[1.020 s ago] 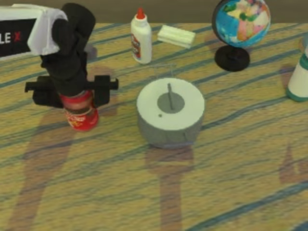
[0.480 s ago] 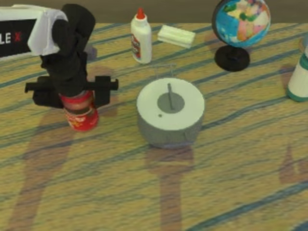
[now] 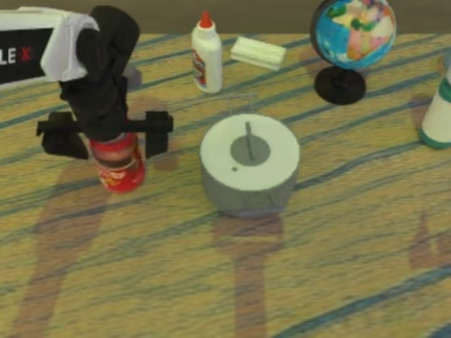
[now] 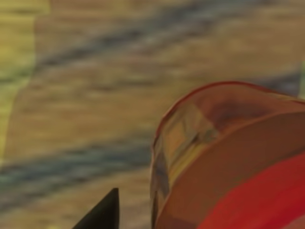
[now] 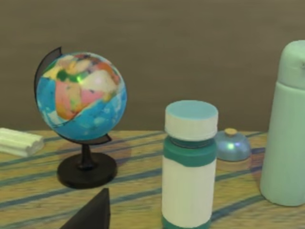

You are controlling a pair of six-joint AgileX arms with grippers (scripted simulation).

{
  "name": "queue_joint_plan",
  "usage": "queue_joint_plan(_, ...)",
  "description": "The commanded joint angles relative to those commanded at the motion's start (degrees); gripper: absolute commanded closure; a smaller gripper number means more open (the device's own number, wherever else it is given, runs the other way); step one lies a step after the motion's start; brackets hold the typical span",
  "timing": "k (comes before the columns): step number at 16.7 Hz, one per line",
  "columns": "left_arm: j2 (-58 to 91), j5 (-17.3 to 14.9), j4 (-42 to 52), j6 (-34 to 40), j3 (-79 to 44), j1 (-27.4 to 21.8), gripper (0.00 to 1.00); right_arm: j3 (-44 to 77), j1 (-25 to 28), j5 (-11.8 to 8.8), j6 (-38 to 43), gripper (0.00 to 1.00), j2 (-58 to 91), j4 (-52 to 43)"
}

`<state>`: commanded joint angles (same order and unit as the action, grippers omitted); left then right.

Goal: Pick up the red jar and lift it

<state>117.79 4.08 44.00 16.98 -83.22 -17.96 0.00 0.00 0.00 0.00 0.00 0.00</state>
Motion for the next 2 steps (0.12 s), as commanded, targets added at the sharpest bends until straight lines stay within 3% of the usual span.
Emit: queue_joint_plan(2, 0.0, 0.0, 0.0, 0.0, 0.0, 0.0, 0.00, 0.0, 0.0, 0.0, 0.0, 0.00, 0.0, 0.0)
